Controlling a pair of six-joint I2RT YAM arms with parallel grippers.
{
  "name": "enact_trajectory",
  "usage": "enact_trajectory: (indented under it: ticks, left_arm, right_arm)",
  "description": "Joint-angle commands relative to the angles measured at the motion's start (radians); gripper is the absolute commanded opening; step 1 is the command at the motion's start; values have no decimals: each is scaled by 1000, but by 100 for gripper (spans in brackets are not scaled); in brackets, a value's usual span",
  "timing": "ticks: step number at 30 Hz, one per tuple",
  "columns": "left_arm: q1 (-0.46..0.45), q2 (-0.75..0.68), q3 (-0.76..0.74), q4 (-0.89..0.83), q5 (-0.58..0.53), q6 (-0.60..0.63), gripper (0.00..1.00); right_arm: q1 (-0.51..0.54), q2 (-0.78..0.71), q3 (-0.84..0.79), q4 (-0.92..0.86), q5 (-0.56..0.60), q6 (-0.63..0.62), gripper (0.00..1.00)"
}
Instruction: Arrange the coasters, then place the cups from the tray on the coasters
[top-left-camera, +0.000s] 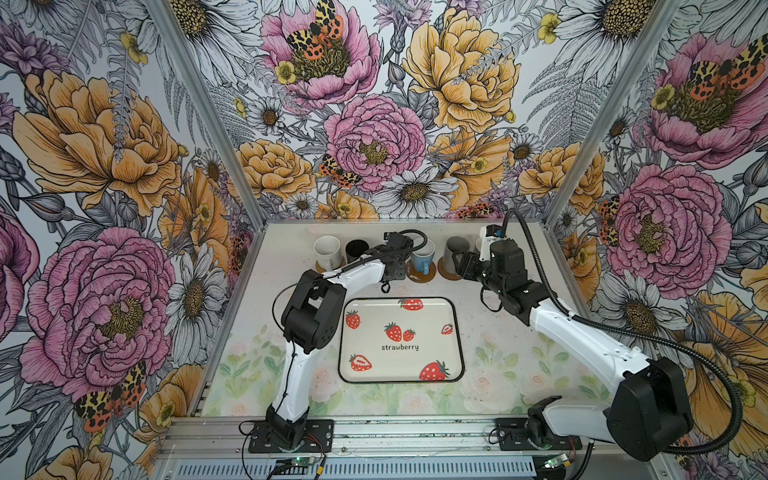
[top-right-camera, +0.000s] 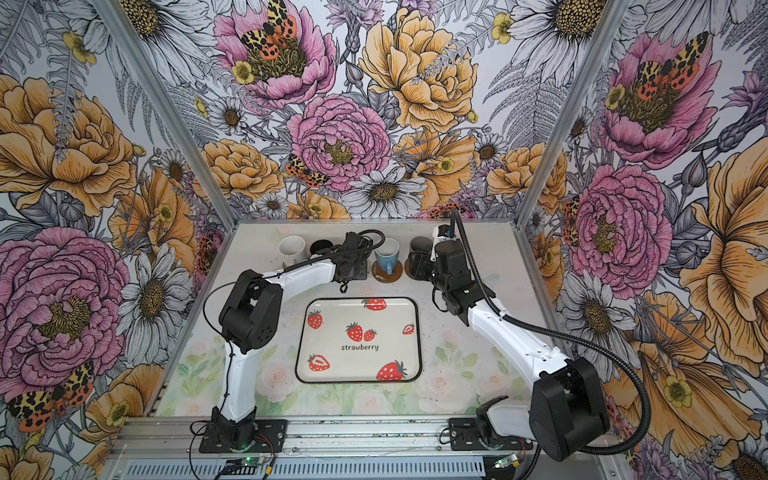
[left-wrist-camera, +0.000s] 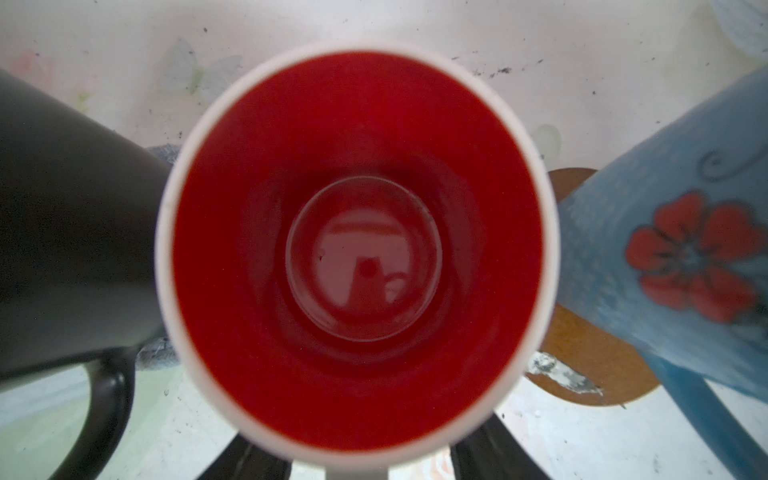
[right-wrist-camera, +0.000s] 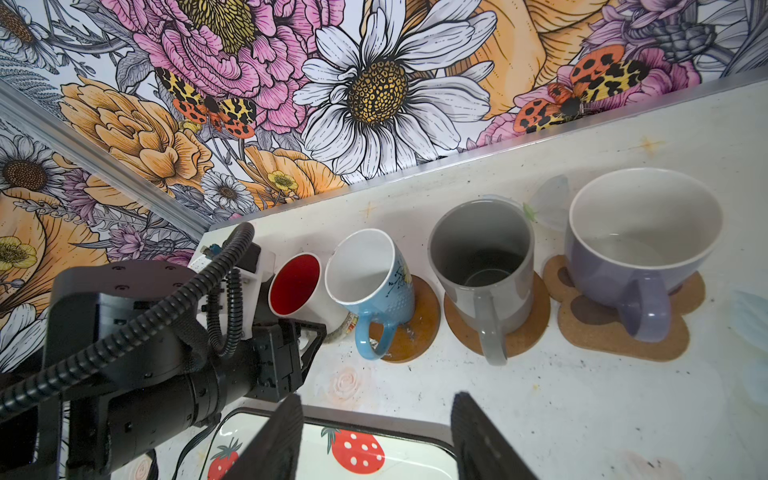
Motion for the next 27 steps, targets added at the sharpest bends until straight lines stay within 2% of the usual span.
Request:
enact_trajectory:
  ticks: [1, 6, 12, 18, 19, 20, 23, 27]
  left_arm:
    - [-3, -73, -24, 21, -6, -10, 60]
    - [-14, -130, -51, 22, -10, 6, 65]
    - [-29, -243, -104, 25, -67, 27, 69]
    - [-46, -456, -232, 90, -171, 78, 76]
    - [-45, -500, -261, 105, -188, 87, 78]
    - [-43, -545, -289, 122, -204, 100, 80]
    - [-27, -672, -374, 164, -240, 140, 91]
    - [21, -833, -497, 213, -254, 177, 99]
  right_arm:
    - [-8, -16, -2, 22, -17, 5, 59]
    - [-7, -13, -1, 21, -19, 13, 61]
    - [-7, -7, 2, 20, -43, 13, 63]
    - [-9, -33, -6, 5, -24, -4, 69]
    - [-10, -42, -7, -3, -12, -9, 73]
    - [-14, -49, -7, -12, -4, -12, 99]
    - [-31, -78, -12, -41, 5, -34, 100]
    - [-79, -138, -47, -61, 32, -81, 100]
